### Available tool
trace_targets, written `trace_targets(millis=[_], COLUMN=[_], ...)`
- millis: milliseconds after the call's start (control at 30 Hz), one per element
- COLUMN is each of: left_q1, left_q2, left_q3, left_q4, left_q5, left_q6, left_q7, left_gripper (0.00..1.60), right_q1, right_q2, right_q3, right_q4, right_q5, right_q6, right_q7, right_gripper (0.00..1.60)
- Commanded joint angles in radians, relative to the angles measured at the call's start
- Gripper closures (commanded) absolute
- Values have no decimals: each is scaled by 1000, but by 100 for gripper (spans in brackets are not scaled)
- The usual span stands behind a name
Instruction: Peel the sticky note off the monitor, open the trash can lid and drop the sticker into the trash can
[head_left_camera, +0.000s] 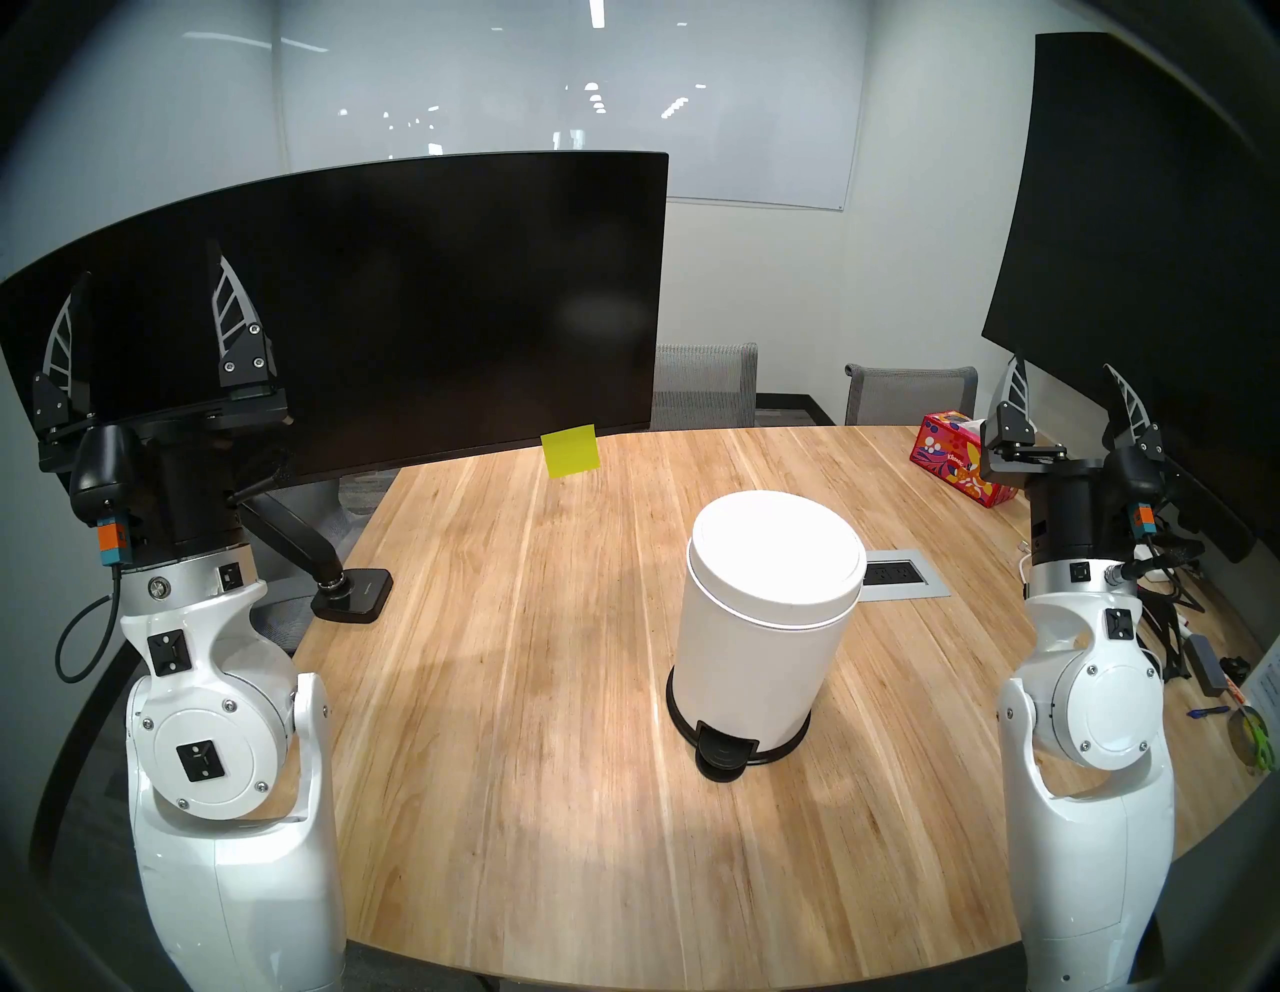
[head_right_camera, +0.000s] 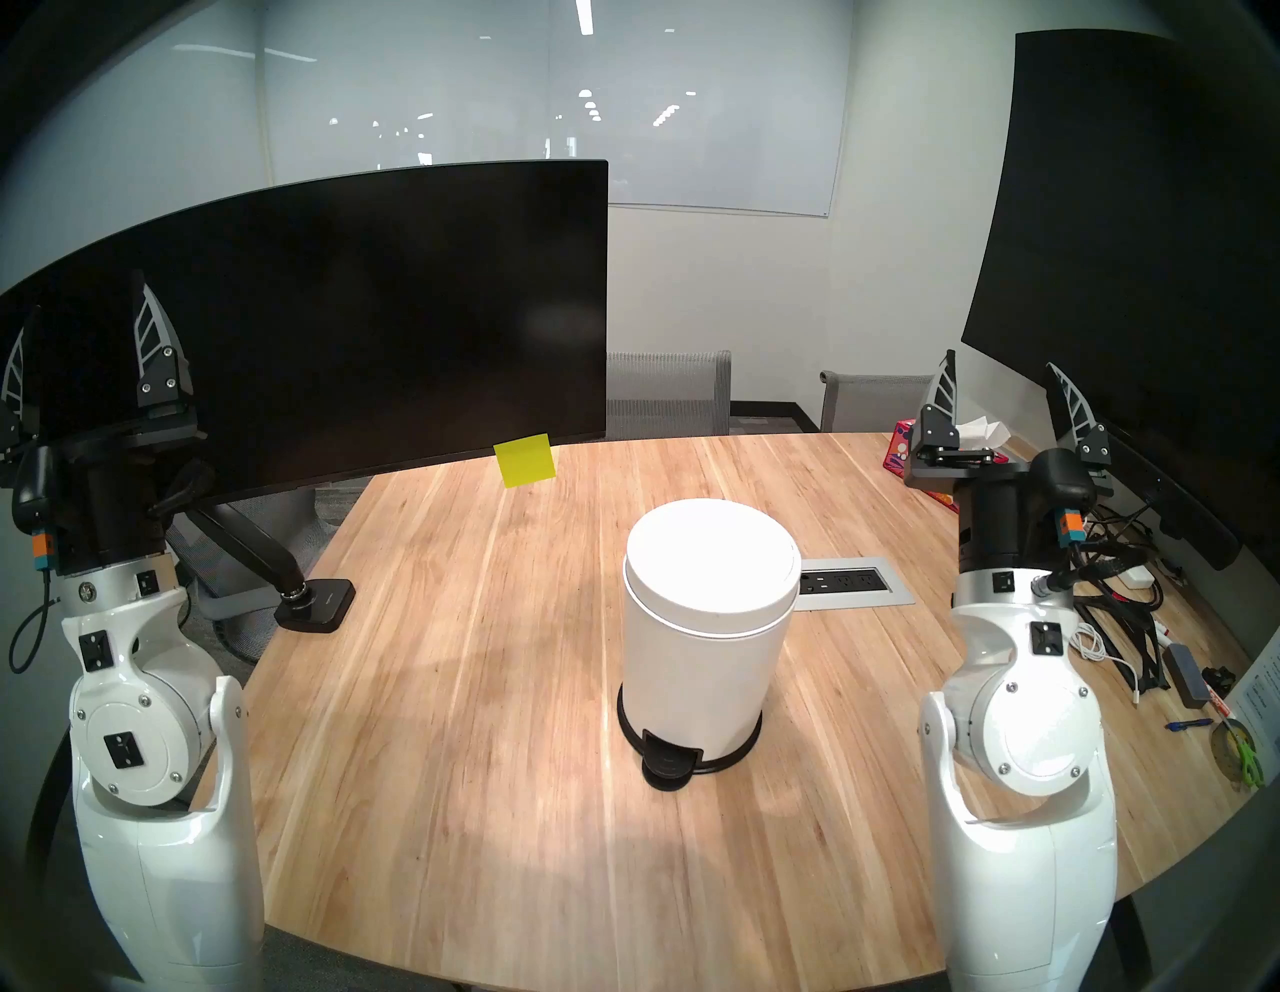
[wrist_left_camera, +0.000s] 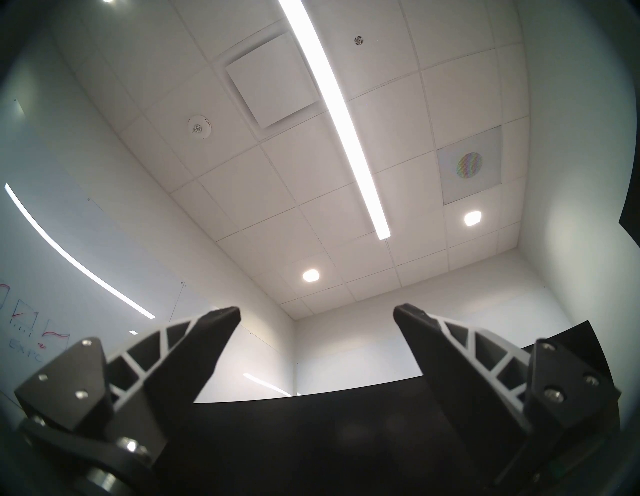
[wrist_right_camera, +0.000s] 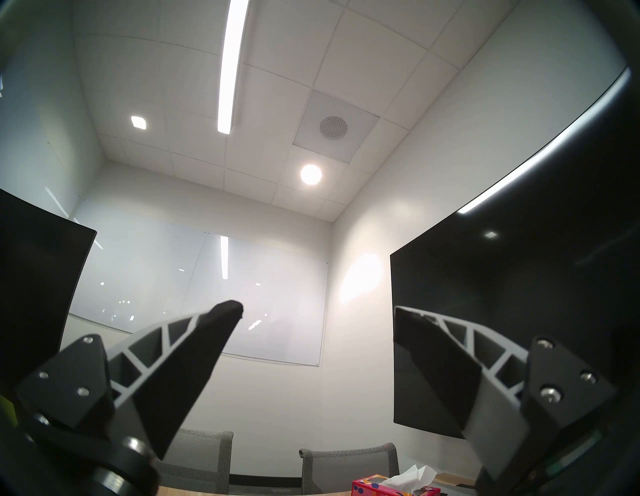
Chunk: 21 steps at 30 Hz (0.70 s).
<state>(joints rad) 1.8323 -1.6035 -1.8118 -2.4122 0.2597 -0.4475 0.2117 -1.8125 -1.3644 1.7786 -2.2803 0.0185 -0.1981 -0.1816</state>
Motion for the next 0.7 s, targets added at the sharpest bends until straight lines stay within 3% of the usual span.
trace_targets(millis=[0,667], left_q1=[-2,-2], left_q2=[0,2], left_q3=[0,1], left_q4=[-12,-11], left_q5=[0,0], left_q6=[0,0], left_q7=[1,3], left_gripper=[0,0], right_q1=[2,2], right_q2=[1,0], right_q3=[0,0], right_q4=[-16,-16], right_q5=[0,0], right_q6=[-1,-1], right_q7=[1,2], right_gripper=[0,0])
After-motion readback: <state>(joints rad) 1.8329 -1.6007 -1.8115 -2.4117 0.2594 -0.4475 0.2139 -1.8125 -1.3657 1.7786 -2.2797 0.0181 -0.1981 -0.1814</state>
